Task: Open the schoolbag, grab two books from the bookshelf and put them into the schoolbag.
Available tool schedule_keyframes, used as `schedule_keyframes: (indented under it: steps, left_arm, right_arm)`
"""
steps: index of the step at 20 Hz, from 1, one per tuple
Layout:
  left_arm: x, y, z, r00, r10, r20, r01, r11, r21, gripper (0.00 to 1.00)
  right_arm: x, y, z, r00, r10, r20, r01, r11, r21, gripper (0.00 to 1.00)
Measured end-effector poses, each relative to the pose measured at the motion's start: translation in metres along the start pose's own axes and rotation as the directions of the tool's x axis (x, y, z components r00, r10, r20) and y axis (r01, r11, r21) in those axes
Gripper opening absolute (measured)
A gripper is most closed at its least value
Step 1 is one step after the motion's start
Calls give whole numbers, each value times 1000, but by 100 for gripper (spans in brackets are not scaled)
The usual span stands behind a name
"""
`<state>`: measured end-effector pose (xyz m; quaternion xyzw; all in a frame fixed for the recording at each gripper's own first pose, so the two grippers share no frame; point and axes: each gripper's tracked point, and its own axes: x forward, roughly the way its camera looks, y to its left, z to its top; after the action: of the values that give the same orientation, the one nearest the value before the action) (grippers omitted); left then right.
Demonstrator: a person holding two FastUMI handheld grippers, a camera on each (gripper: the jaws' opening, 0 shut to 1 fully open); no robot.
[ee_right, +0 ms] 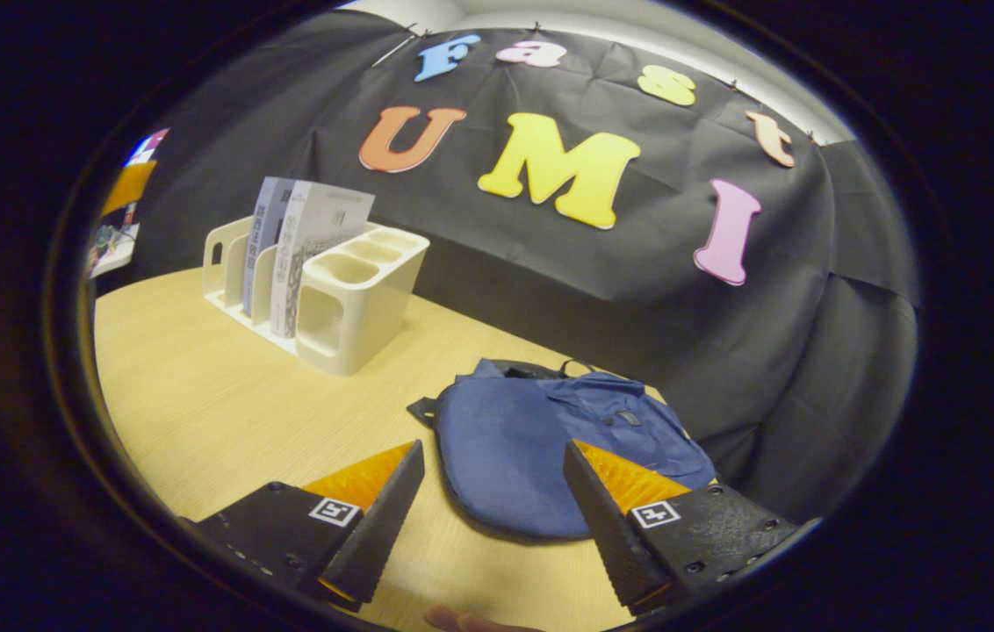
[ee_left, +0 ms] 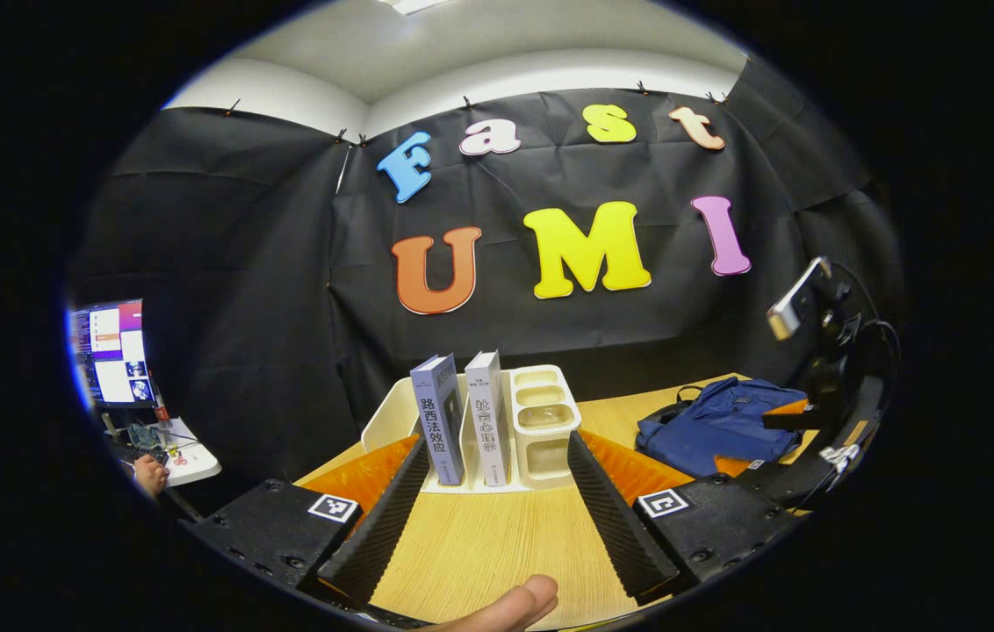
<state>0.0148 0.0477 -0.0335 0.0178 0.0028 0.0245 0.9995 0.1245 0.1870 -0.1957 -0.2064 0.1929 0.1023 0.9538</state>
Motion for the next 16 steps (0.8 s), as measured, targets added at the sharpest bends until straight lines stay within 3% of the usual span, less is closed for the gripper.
schedule_keyframes:
  steps: [3, 5, 16]
  left_arm:
    - [3, 16, -3, 999, 39, -13, -39, 999, -18, 99]
    - [6, 21, -8, 998, 52, -24, -52, 998, -21, 99]
    - [12, 20, -19, 998, 31, -58, -34, 999, -42, 99]
  right_arm:
    - [34, 12, -12, 997, -9, -77, 5, 998, -62, 99]
    - [51, 18, -20, 992, -14, -126, 3, 996, -89, 94]
    - [97, 9, -30, 970, -135, -201, 80, 962, -260, 94]
